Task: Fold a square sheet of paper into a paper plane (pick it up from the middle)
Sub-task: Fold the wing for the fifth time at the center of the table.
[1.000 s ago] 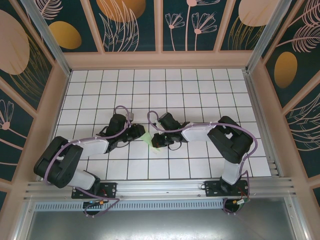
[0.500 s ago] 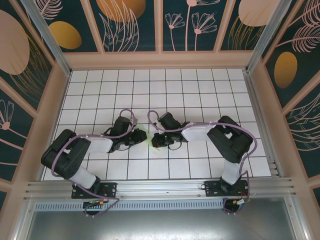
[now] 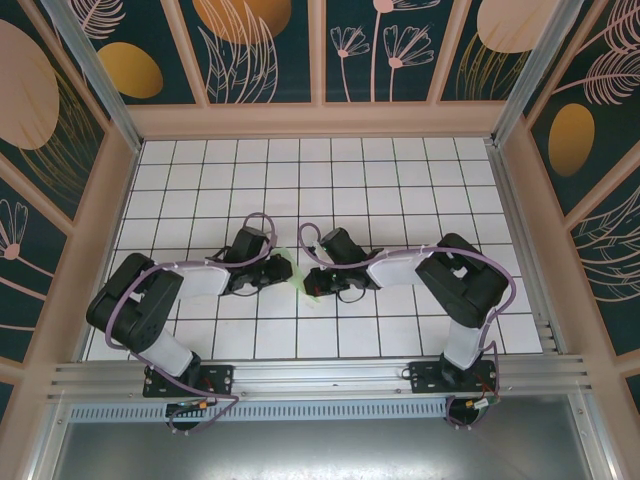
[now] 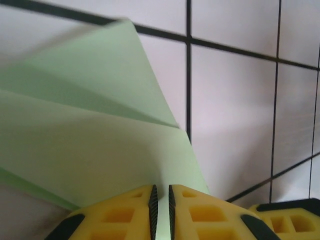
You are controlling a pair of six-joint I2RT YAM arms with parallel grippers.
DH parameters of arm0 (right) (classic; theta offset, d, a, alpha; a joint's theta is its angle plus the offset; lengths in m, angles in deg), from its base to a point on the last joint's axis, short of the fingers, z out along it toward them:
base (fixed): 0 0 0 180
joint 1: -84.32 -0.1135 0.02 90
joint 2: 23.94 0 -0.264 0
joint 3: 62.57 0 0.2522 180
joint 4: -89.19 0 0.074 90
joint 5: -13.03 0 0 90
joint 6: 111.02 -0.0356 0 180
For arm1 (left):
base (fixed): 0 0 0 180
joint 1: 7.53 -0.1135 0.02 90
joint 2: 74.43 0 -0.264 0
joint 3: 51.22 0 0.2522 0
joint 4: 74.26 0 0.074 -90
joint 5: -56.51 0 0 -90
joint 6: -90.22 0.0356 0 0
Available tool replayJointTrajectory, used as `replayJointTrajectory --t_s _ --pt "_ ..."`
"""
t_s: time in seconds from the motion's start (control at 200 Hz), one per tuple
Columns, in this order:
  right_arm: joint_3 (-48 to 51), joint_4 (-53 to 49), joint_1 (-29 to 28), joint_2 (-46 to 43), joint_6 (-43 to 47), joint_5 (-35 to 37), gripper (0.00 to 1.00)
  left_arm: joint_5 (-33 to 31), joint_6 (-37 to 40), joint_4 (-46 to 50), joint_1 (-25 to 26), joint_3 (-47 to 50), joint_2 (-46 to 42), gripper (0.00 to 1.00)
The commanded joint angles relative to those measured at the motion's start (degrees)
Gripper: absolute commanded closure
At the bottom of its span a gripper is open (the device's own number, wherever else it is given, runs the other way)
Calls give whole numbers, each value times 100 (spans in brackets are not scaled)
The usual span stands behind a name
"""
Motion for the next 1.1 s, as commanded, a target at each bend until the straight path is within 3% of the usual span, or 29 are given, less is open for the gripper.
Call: replayJointTrajectory --t_s 0.0,0.495,0.595,0.831,0.951,1.096 --pt "454 -1078 -33 363 -16 425 100 -1120 376 542 -610 107 25 81" --pt "627 -1138 -34 280 81 425 100 -1158 779 880 -1498 -639 -73 81" --pt "545 -1096 -26 203 55 438 100 -808 765 777 -1500 -571 -430 82" --pt "221 -789 10 -84 -197 480 100 233 317 152 -1299 72 -1416 83" --pt "97 -571 6 -230 -314 380 100 538 37 -334 -944 266 -1368 87" --pt "32 -502 15 -396 -351 290 100 467 -254 -802 -621 418 -1037 91"
